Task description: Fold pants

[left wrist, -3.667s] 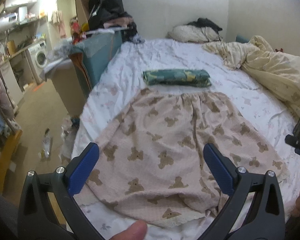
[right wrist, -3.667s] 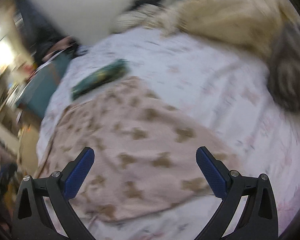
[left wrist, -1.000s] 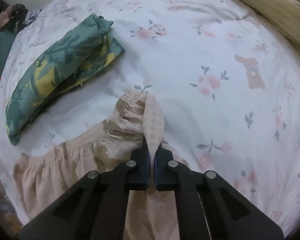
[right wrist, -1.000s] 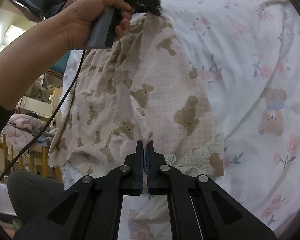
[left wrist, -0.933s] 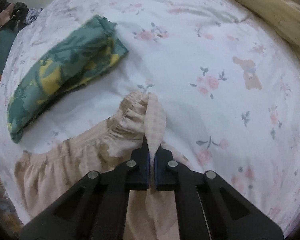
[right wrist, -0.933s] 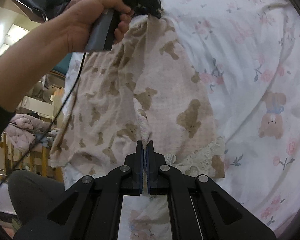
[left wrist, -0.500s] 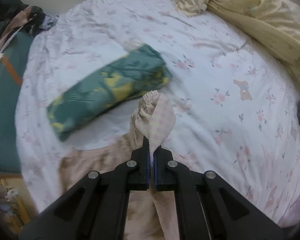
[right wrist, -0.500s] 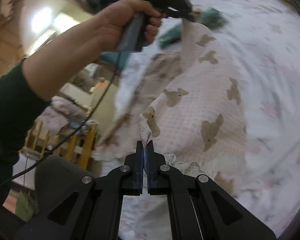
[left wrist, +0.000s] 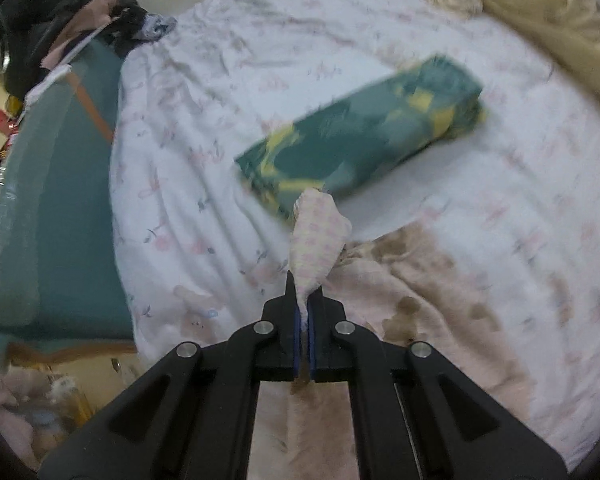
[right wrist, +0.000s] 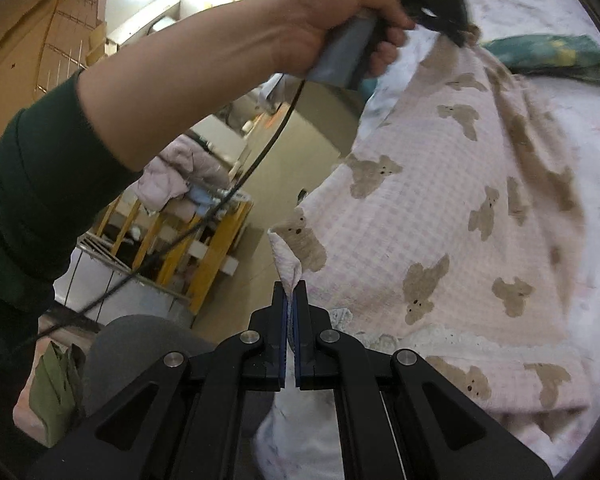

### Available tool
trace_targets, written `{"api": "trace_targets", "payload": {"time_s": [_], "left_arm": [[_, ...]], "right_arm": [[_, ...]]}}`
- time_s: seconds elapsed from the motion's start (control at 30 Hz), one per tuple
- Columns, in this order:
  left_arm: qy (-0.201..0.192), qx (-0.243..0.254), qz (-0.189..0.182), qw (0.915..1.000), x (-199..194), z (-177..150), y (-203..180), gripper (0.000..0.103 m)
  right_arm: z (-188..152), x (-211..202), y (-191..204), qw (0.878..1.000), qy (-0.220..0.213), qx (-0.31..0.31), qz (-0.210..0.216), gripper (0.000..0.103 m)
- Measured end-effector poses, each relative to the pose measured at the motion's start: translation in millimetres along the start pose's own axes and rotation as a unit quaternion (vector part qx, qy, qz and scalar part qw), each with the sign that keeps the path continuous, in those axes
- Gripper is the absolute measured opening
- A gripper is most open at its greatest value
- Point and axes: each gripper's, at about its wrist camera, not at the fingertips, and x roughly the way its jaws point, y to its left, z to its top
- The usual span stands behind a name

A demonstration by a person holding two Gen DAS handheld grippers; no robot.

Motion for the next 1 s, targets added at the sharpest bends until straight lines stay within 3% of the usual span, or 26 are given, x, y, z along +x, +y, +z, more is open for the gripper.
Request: {"api": "trace_targets", "payload": {"time_s": [0.17,0.23,0.27,0.33,0.37,0.4,0.43,0.57,0.77,0.8,0.83,0.9,1.0], "left_arm": [[0.041,-0.003,0.005,0.9991,65,-18,8,0.005],[0.060,-0.004,-0.017,0.9980,79,-26,8,0.007],[0.062,-0.002,-0.026,0.9978,81,-29,10,0.012],[0.044,-0.022,-0.042,0.9979,72,-35,20,0.041],[0.030,-0.041,-0.059,0.9970,63,-38,30,0.064],[0.019,-0.054,-0.070,0.9959,55,-41,37,0.078],[0.002,-0.070,-0.087,0.9937,43,-46,47,0.082],[-0.036,-0.122,-0.131,0.9832,-9,-85,80,0.084],[0.012,-0.150,-0.202,0.9678,-31,-185,84,0.085],[0.021,-0.155,-0.214,0.9642,-31,-199,83,0.085],[0.036,-0.162,-0.223,0.9606,-31,-218,80,0.085],[0.063,-0.167,-0.234,0.9557,-27,-241,70,0.085],[0.090,-0.150,-0.240,0.9548,-26,-272,50,0.085]], "right_arm": [[1,45,-14,0.999,0.036,0.023,-0.004,0.001],[1,54,-18,0.998,0.046,0.031,-0.007,0.001],[1,59,-20,0.998,0.052,0.032,-0.011,0.001],[2,64,-22,0.998,0.058,0.035,-0.015,0.001],[2,66,-23,0.997,0.061,0.039,-0.012,0.001],[3,67,-24,0.997,0.063,0.043,-0.012,0.001],[1,65,-24,0.997,0.062,0.043,-0.011,0.001],[-6,73,-21,0.997,0.063,0.051,-0.013,0.001],[-15,114,-12,0.994,0.070,0.080,0.018,0.013],[-16,119,-6,0.994,0.073,0.076,0.026,0.027],[-17,122,-3,0.994,0.077,0.074,0.027,0.049],[-23,122,6,0.994,0.086,0.067,0.031,0.071],[-30,97,12,0.996,0.077,0.051,0.020,0.071]]}}
